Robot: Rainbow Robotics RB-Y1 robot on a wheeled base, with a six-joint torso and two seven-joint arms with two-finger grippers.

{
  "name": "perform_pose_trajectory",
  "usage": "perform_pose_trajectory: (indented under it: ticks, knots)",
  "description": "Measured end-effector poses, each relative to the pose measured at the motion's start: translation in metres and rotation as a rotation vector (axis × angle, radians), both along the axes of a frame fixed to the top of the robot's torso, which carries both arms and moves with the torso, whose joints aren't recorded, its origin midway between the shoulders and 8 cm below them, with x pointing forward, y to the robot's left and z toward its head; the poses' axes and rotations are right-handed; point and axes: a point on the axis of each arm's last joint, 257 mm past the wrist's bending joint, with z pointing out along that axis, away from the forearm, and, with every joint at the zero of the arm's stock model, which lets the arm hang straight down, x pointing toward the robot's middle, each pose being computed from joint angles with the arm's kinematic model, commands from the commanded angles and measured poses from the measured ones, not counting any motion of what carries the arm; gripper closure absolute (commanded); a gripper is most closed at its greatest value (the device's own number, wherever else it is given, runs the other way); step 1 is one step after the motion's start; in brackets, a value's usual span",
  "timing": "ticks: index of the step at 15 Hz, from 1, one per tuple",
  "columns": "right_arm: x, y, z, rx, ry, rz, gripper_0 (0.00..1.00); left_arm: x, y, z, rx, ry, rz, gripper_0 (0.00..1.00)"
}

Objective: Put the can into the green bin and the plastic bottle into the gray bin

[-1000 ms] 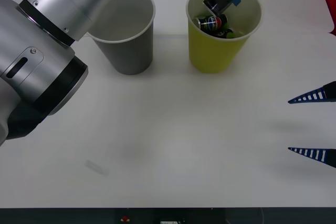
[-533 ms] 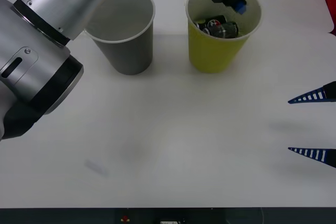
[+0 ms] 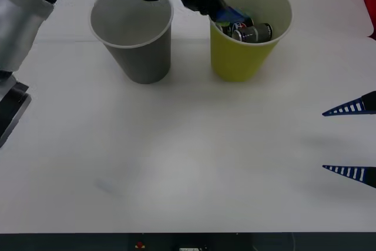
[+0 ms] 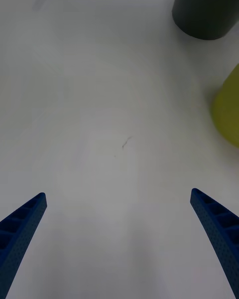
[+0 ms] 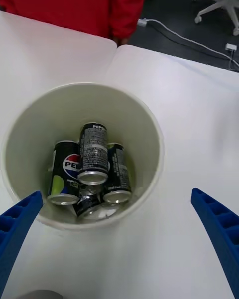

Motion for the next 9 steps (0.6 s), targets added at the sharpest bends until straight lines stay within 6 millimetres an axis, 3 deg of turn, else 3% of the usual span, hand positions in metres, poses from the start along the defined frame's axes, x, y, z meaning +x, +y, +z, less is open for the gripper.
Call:
perform_pose_trajectory:
  ticks: [3,9]
  knots:
    - [0.0,0.0,0.0,0.0,0.0,0.0,0.0,-0.022,0.038,-0.008,-0.028,-0.033,-0.087,0.0]
    - [0.0,0.0,0.0,0.0,0.0,0.0,0.0,-0.064,0.137,-0.056,0.016,-0.103,-0.173,0.0]
